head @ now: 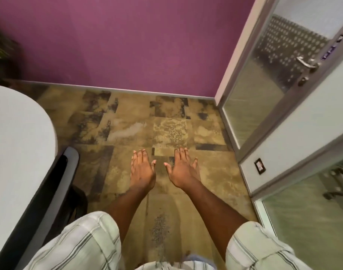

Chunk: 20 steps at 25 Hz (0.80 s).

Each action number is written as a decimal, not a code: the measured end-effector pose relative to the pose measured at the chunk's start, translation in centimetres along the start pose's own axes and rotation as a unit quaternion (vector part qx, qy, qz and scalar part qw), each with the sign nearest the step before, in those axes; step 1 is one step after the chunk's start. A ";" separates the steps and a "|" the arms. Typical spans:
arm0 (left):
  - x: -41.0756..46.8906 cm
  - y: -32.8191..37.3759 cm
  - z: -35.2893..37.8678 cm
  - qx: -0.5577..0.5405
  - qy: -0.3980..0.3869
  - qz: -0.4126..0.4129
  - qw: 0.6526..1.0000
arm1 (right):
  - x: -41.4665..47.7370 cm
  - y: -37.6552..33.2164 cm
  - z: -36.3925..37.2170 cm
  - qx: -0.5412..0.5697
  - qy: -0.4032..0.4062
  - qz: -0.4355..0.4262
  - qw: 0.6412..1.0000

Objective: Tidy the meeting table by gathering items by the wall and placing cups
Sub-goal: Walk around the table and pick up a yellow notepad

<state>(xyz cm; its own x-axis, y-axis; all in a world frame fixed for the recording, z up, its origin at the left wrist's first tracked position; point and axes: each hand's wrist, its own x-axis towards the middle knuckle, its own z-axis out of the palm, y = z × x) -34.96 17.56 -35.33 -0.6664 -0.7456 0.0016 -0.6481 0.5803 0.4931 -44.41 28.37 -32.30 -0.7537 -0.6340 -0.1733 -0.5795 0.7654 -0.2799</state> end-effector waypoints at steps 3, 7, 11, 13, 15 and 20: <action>4.8 -0.4 -0.7 0.007 0.008 -0.023 1.000 | 5.8 -1.2 -0.1 0.005 -0.028 -0.044 0.999; 11.0 -1.2 -1.4 0.032 0.037 -0.079 0.996 | 14.5 -4.1 0.3 0.009 -0.064 -0.132 0.989; 17.5 -1.2 -2.7 0.046 0.087 -0.170 0.981 | 24.0 -7.8 -1.7 -0.014 -0.084 -0.252 0.964; 18.9 -1.6 -3.3 0.061 0.088 -0.181 0.978 | 25.7 -9.0 -2.2 -0.016 -0.070 -0.285 0.956; 20.8 -1.9 -3.6 0.060 0.114 -0.224 0.966 | 28.8 -10.9 -2.6 -0.018 -0.078 -0.331 0.940; 25.1 -5.6 -6.2 0.058 0.179 -0.286 0.940 | 33.4 -17.0 -1.2 -0.028 -0.095 -0.397 0.912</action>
<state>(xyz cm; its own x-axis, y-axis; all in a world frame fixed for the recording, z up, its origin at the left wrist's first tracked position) -45.75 -6.45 -32.69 -0.0439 -0.9967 0.0685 -0.9116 0.0681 0.4053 -60.12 -5.67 -32.16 -0.0249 -0.9949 -0.0980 -0.9384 0.0571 -0.3409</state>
